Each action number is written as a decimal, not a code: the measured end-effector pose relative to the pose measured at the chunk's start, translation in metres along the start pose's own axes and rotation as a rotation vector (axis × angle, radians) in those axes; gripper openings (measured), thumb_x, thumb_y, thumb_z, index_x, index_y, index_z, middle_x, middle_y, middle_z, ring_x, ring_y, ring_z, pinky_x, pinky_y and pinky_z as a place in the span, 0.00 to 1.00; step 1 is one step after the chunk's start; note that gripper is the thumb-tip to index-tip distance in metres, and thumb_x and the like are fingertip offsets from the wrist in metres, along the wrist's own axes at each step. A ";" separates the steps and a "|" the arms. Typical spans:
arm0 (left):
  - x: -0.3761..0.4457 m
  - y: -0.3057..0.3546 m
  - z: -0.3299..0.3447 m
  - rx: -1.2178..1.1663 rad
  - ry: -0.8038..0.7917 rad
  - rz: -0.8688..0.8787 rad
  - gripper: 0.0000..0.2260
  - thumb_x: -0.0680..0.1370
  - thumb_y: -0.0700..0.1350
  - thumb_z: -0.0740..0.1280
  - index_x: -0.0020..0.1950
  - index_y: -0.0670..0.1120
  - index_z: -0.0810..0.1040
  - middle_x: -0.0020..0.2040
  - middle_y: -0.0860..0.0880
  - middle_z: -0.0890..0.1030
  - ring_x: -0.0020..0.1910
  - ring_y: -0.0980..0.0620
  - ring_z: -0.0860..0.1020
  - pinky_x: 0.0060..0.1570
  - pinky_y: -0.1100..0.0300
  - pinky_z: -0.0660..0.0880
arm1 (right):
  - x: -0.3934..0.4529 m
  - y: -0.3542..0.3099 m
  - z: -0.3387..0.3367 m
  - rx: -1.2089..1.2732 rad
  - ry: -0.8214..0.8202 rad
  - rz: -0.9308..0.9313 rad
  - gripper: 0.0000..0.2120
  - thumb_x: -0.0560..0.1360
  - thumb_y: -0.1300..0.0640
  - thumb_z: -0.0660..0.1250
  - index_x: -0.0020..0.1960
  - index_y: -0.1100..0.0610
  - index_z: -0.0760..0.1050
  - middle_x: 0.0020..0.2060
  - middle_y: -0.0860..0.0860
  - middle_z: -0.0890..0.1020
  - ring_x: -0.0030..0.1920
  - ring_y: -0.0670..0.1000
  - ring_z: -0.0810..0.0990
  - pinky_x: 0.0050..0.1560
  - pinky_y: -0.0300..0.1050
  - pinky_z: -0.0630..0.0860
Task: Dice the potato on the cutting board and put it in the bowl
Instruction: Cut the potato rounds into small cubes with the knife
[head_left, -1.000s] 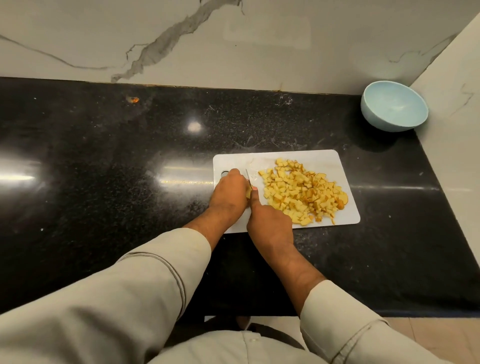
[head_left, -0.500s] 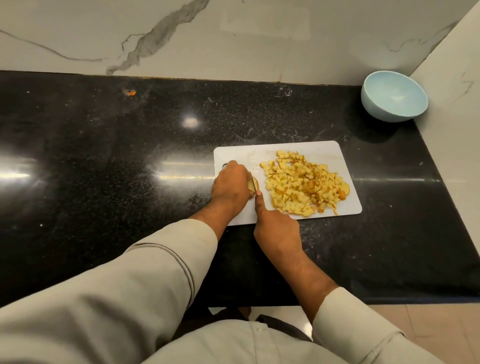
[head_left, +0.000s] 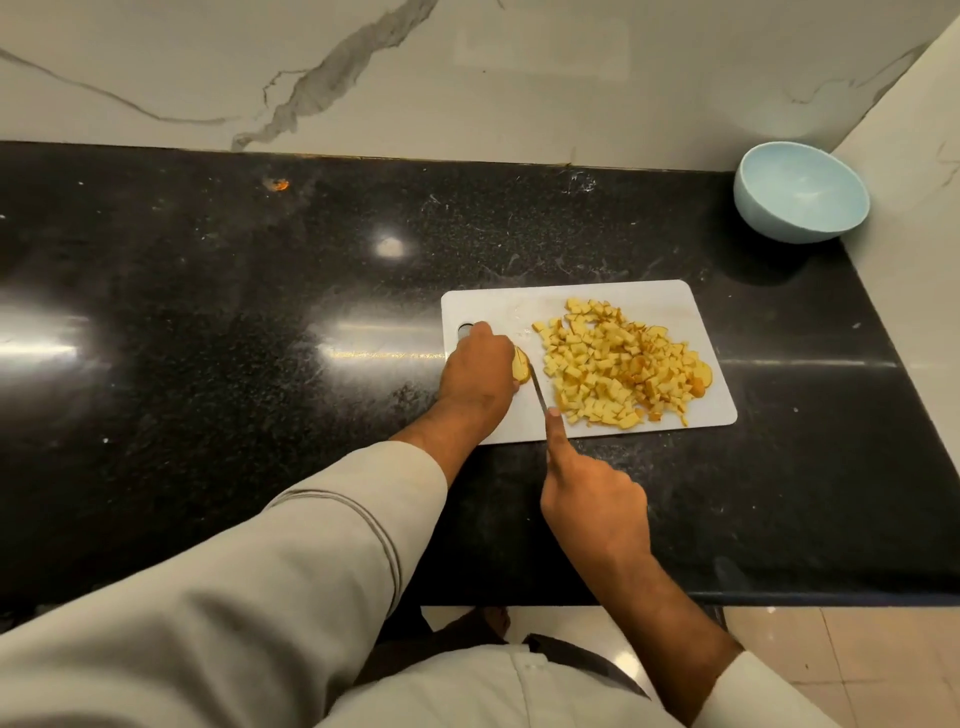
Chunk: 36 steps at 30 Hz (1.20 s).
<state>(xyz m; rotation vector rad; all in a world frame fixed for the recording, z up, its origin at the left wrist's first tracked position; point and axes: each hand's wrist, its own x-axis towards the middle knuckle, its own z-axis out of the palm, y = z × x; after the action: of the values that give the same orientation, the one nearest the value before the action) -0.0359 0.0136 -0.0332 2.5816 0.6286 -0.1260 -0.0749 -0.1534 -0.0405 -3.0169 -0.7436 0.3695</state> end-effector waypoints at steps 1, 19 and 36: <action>0.002 0.000 -0.002 0.018 -0.006 0.006 0.16 0.75 0.45 0.71 0.61 0.41 0.77 0.59 0.41 0.71 0.57 0.42 0.74 0.56 0.53 0.74 | 0.006 -0.002 -0.002 0.007 0.020 -0.001 0.32 0.79 0.53 0.54 0.78 0.44 0.42 0.26 0.46 0.62 0.25 0.50 0.63 0.26 0.43 0.58; 0.012 -0.009 -0.004 -0.216 0.009 -0.164 0.10 0.77 0.46 0.67 0.37 0.43 0.81 0.36 0.47 0.75 0.40 0.44 0.78 0.36 0.59 0.68 | 0.081 -0.035 0.002 0.067 -0.029 -0.052 0.31 0.79 0.59 0.52 0.78 0.48 0.44 0.35 0.51 0.71 0.33 0.53 0.67 0.33 0.46 0.62; 0.011 -0.013 -0.005 -0.182 -0.028 -0.133 0.21 0.71 0.49 0.76 0.62 0.45 0.80 0.54 0.44 0.79 0.53 0.43 0.77 0.46 0.60 0.69 | -0.003 -0.002 0.013 -0.034 -0.135 -0.053 0.34 0.79 0.55 0.54 0.77 0.47 0.36 0.31 0.47 0.67 0.28 0.49 0.66 0.27 0.44 0.61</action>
<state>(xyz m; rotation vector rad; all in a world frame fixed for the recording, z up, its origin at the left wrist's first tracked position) -0.0320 0.0301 -0.0366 2.3599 0.7656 -0.1415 -0.0813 -0.1539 -0.0521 -3.0206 -0.8444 0.5693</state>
